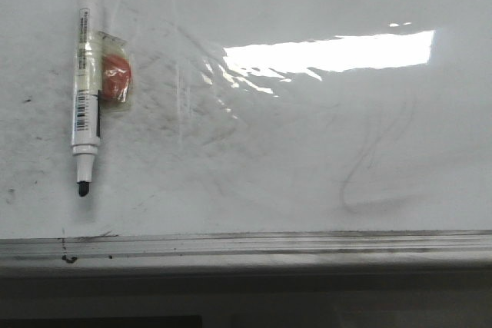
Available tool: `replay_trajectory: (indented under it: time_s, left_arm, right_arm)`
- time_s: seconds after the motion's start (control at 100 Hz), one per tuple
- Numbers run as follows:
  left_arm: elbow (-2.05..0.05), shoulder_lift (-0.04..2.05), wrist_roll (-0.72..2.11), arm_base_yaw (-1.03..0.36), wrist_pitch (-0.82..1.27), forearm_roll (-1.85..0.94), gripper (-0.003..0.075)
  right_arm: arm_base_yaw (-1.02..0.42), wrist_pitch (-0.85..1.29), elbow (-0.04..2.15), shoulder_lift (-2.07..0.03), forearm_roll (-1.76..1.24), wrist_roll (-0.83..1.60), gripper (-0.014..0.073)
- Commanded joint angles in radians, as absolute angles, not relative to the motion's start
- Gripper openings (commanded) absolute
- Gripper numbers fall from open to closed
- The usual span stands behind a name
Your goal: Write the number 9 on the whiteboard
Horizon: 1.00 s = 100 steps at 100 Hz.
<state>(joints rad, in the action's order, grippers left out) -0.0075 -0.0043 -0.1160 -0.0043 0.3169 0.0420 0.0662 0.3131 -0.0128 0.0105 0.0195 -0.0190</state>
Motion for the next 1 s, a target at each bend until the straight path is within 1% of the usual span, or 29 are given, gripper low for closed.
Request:
replay_trajectory:
  time_s: [0.0, 0.11, 0.2, 0.33, 0.53, 0.66, 0.76, 0.85, 0.99]
  left_arm:
    - [0.032, -0.033, -0.120, -0.007, 0.230, 0.015, -0.0020]
    - [0.032, -0.033, -0.120, -0.007, 0.207, -0.052, -0.0020]
    - [0.032, -0.033, -0.120, -0.007, 0.143, -0.069, -0.0020]
    - [0.032, -0.033, -0.120, -0.007, 0.039, -0.069, -0.0020]
    - [0.028, -0.031, -0.123, -0.007, -0.038, -0.102, -0.0021]
    - [-0.003, -0.016, -0.123, -0.007, -0.013, -0.098, -0.0021]
    - [-0.080, 0.022, -0.121, -0.007, 0.058, -0.091, -0.0021]
    - [-0.178, 0.067, -0.120, -0.007, 0.106, -0.049, -0.0021]
    - [-0.280, 0.135, -0.120, -0.007, 0.104, -0.047, -0.0020]
  right_arm:
    - [0.074, 0.213, -0.024, 0.032, 0.043, -0.014, -0.0064]
    - [0.074, 0.047, -0.024, 0.032, 0.043, -0.014, -0.0064]
    - [0.074, -0.047, -0.024, 0.032, 0.043, -0.014, -0.0064]
    - [0.074, -0.106, -0.024, 0.032, 0.043, -0.014, -0.0064]
    - [0.074, -0.185, -0.013, 0.032, 0.043, -0.016, -0.0064]
    - [0.045, -0.101, 0.034, 0.032, 0.043, -0.016, -0.0064]
    - [0.005, 0.076, 0.108, 0.020, 0.035, -0.016, -0.0064]
    - [-0.024, 0.203, 0.172, -0.025, 0.011, -0.016, -0.0063]
    - [-0.032, 0.293, 0.263, -0.138, 0.006, -0.016, -0.0063]
